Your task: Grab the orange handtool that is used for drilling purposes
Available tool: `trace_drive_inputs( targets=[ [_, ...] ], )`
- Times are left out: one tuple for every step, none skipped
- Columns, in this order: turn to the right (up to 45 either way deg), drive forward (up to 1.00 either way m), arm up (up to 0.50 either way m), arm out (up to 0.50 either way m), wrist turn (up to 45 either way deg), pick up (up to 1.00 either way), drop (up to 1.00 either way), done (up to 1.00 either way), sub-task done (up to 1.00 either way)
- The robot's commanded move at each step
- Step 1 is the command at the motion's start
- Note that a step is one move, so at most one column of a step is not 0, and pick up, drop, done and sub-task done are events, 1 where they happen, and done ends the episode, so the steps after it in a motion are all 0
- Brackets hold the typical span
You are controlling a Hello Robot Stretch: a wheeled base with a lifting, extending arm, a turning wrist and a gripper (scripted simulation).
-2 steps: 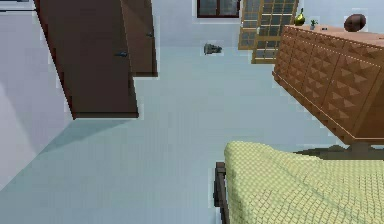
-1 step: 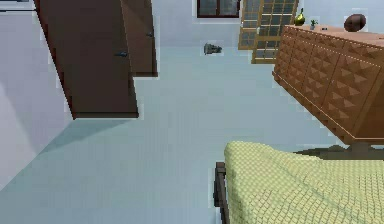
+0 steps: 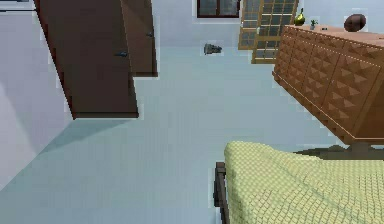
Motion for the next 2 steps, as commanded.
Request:
trace_drive_inputs(
  targets=[
    [0.0,0.0,0.0,0.0,45.0,0.0,0.0,0.0,0.0],
    [0.0,0.0,0.0,0.0,18.0,0.0,0.0,0.0,0.0]
  ],
)
